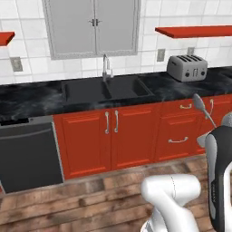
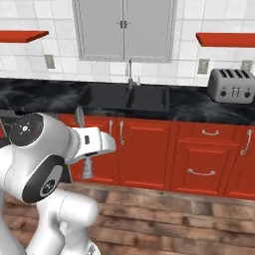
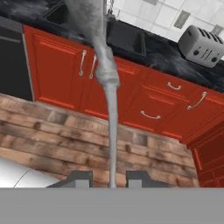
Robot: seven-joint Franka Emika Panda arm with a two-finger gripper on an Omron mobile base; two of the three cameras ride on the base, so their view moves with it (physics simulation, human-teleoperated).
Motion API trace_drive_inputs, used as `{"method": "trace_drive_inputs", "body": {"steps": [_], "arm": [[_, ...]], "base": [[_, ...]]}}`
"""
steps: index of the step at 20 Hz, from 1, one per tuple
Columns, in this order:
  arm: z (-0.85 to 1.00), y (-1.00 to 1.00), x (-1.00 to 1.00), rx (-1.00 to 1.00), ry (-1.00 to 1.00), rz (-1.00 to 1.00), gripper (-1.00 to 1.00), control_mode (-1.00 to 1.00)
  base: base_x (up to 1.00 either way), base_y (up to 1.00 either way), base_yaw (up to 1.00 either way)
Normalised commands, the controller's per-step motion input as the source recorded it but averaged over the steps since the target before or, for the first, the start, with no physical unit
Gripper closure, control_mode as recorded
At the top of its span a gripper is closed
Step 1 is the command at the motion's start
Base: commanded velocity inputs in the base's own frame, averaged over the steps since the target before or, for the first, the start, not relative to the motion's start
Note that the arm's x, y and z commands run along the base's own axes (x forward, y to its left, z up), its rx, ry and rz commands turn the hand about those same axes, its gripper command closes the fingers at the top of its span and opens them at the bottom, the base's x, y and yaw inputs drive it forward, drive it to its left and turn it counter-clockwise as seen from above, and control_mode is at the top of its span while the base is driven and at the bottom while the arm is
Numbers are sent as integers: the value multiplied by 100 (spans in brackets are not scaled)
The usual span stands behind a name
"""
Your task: Take the fork and place it on the left side of the plate. Then take the spoon and place it on the right side of the plate. Make sure they're directly next to the plate.
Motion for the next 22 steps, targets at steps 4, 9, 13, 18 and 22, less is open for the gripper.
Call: {"method": "trace_drive_inputs", "body": {"steps": [4,9,13,18,22], "arm": [[0,0,0,0,0,0,100,100],[0,0,0,0,0,0,100,100],[0,0,0,0,0,0,100,100],[0,0,0,0,0,0,100,100],[0,0,0,0,0,0,100,100]], "base": [[-50,-100,0],[-59,-100,0],[-72,-99,0],[-95,-81,-2],[-99,-80,-2]]}}
